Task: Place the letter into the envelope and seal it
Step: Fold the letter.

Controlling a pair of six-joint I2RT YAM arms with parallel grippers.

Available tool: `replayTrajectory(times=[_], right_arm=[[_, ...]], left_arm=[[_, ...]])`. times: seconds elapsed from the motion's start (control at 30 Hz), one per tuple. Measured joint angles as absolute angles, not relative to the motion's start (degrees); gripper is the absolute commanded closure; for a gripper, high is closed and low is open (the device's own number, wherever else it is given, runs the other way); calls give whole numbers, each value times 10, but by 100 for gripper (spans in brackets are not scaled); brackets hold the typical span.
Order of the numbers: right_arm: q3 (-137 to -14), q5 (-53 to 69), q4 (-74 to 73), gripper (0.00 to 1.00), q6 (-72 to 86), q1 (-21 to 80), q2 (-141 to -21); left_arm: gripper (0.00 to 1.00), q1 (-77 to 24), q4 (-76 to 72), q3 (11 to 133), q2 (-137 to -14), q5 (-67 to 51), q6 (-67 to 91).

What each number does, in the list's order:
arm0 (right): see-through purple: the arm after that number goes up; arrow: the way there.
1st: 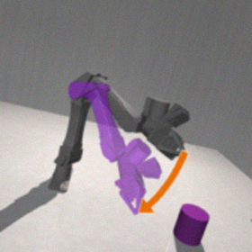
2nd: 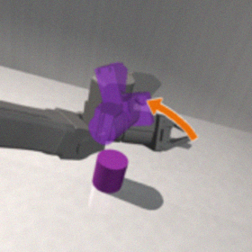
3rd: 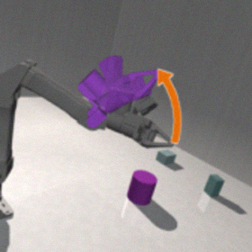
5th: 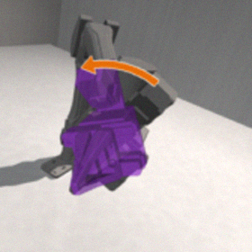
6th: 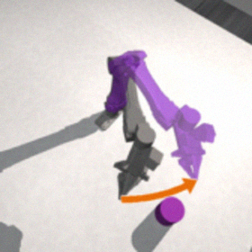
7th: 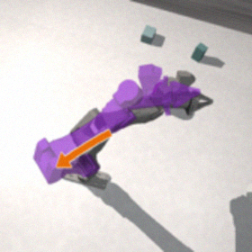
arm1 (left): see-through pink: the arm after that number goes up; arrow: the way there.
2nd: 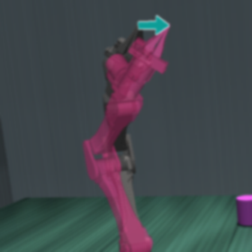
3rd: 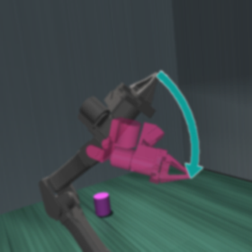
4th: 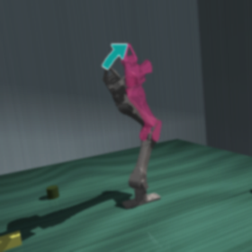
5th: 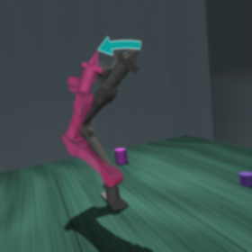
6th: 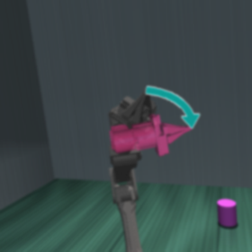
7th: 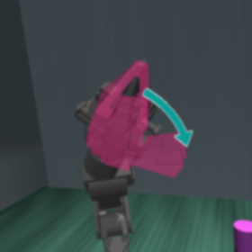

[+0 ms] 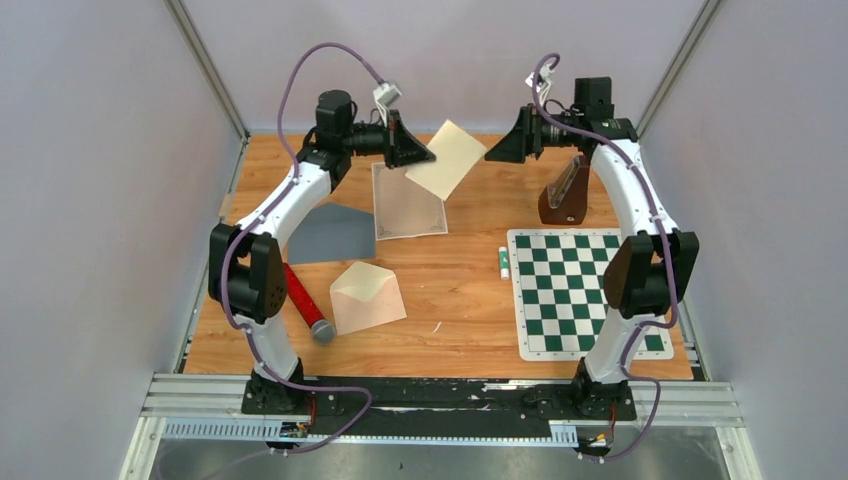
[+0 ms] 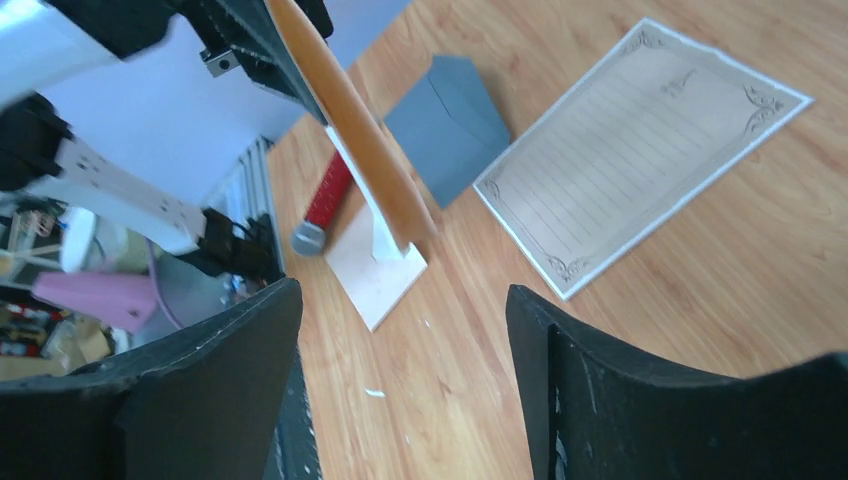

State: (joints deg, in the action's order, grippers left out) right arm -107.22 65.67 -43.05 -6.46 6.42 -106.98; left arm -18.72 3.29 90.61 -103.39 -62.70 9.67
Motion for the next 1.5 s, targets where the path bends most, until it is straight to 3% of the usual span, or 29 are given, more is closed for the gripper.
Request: replayTrajectory(times=[0.17, 0.37, 0.53, 0.83, 1.07, 1.5], right_arm=[[-1037, 694, -248, 24, 126, 51, -1059], [-1035, 713, -113, 24, 252, 70, -1059], [-1062, 704, -62, 28, 297, 85, -1071], [-1113, 646, -39, 47, 334, 111, -1103], [-1145, 582, -47, 73, 349, 128, -1114], [-1183, 495, -82, 67, 359, 138, -1124]], left_arm=[[100, -156, -235, 912, -1059, -632, 382], [100, -156, -346, 951, -1094, -633, 539], [100, -152, -361, 966, -1115, -615, 618], [100, -137, -358, 970, -1123, -565, 703], [100, -135, -339, 969, -1123, -509, 733], [100, -135, -317, 963, -1123, -474, 741]])
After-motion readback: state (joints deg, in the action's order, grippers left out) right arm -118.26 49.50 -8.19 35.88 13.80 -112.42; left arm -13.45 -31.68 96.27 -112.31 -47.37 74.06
